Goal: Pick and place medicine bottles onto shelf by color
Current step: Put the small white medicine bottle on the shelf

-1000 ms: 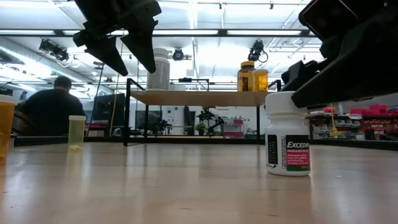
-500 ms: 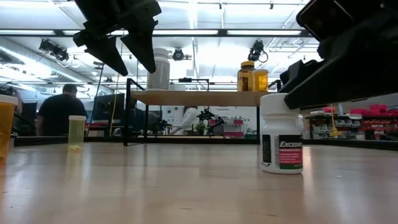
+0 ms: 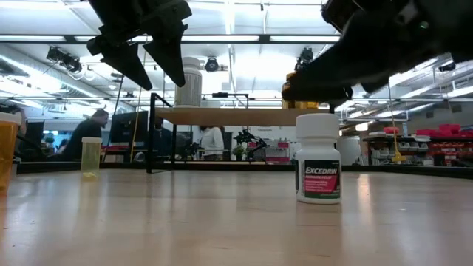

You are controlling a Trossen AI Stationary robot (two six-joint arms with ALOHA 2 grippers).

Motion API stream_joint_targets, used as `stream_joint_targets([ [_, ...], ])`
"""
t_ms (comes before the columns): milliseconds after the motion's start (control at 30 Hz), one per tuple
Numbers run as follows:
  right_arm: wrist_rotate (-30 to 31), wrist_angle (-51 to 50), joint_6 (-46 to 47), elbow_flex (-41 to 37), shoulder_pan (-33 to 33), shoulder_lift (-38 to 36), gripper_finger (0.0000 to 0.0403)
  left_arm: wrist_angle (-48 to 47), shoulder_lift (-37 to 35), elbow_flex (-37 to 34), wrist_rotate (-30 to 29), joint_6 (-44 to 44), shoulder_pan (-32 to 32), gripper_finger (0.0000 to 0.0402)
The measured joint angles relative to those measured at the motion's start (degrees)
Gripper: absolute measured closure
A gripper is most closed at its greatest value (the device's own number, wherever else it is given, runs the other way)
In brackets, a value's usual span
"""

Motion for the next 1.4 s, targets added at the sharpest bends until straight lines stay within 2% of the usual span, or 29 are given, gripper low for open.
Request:
stream_joint_targets([
  [167,-4.34,-3.55,0.51,-0.01,-1.21,-4.29,0.0209,-0.01,0.0,-0.01,0.01,0.04,-0.01,0.0002],
  [333,-11.91,-3.85,4.11,0.01,0.24,-3.27,0.0201,0.0,0.0,0.0,0.02,0.04,0.0,0.0002],
  [467,-11.24,-3.85,4.87,0.01,2.32,0.95,0.0173,0.01,0.0,0.0,0.02,-0.03,-0.01,0.0002],
  [600,-7.2,-1.69,6.07,-0.01,3.29,5.0,0.0133,0.13,0.0,-0.01,0.01,-0.33,0.0,0.0002],
  [700,-4.77,0.99,6.04,0.0,3.41,6.8,0.0106,0.15,0.0,0.0,0.02,-0.39,0.0,0.0002],
  [833,-4.76,3.13,5.73,0.01,3.4,7.89,0.0084,0.19,0.0,-0.02,0.02,-0.39,-0.02,0.0002],
  [1000,-4.76,3.42,5.62,0.01,3.38,8.12,0.0079,0.2,0.02,0.0,0.01,-0.39,-0.01,0.0002],
  [1400,-4.26,3.82,4.49,0.01,3.32,8.12,0.0106,0.22,0.02,-0.02,0.0,-0.42,-0.02,0.0002],
])
